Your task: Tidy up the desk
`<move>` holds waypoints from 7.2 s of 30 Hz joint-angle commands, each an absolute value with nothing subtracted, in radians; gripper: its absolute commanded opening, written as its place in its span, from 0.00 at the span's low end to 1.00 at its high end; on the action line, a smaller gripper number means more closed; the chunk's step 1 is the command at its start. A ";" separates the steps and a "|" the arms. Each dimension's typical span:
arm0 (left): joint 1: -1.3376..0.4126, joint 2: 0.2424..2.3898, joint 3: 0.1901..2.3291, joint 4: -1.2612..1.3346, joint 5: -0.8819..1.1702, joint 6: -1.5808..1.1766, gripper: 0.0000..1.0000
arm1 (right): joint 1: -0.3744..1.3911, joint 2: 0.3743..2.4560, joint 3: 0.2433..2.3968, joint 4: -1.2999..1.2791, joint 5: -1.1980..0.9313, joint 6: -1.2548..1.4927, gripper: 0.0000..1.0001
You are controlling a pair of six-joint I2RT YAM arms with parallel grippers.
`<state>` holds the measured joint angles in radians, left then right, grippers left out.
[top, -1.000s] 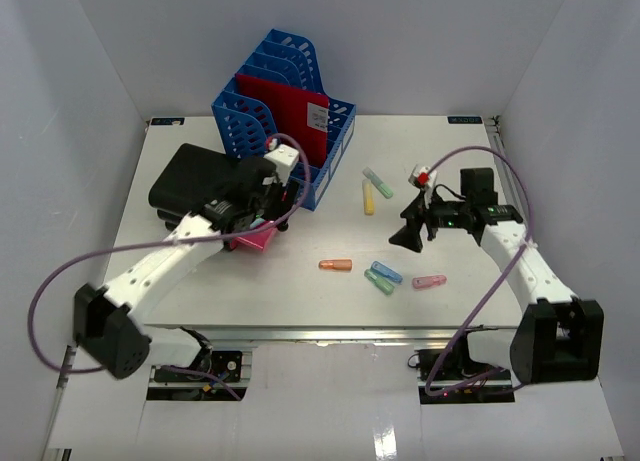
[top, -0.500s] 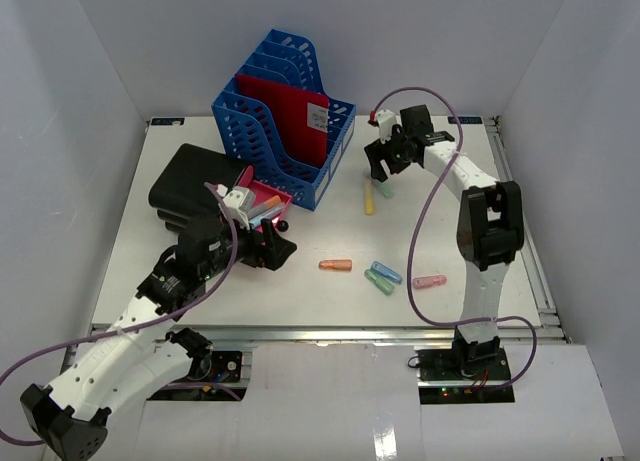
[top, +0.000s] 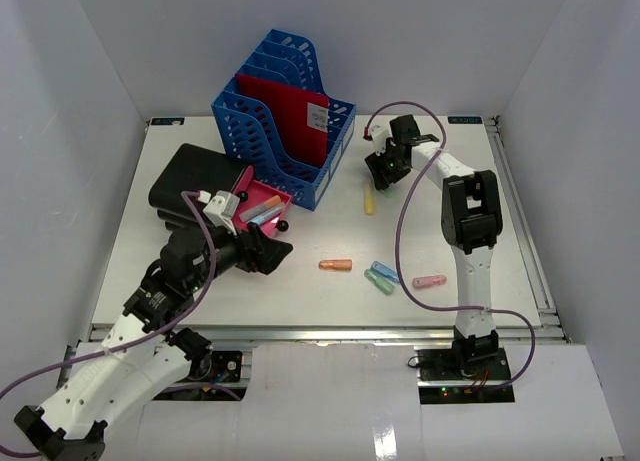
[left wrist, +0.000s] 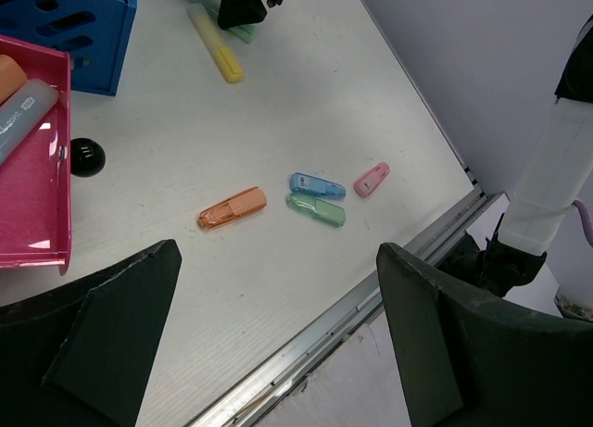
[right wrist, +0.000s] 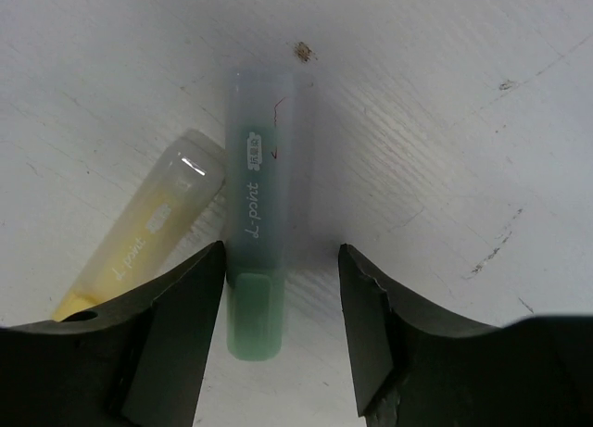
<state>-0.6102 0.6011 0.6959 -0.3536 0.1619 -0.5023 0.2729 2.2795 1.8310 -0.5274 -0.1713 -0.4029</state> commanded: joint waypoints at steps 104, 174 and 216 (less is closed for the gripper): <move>-0.881 2.461 2.294 -0.711 -0.403 -0.460 0.81 | -0.239 1.197 0.927 -0.203 -0.957 -0.196 0.77; -0.727 1.432 0.974 -0.334 -0.815 0.181 0.01 | -0.218 1.191 0.883 -0.240 -1.049 -0.297 0.77; -0.692 1.196 0.851 -0.276 -0.011 -0.514 0.44 | -0.209 1.206 0.881 -0.265 -1.028 -0.339 0.78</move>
<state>-0.6548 1.1309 0.9016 -0.3473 -0.1215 -0.3546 -0.2184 1.1995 0.8852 -0.2634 -1.0363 -0.3252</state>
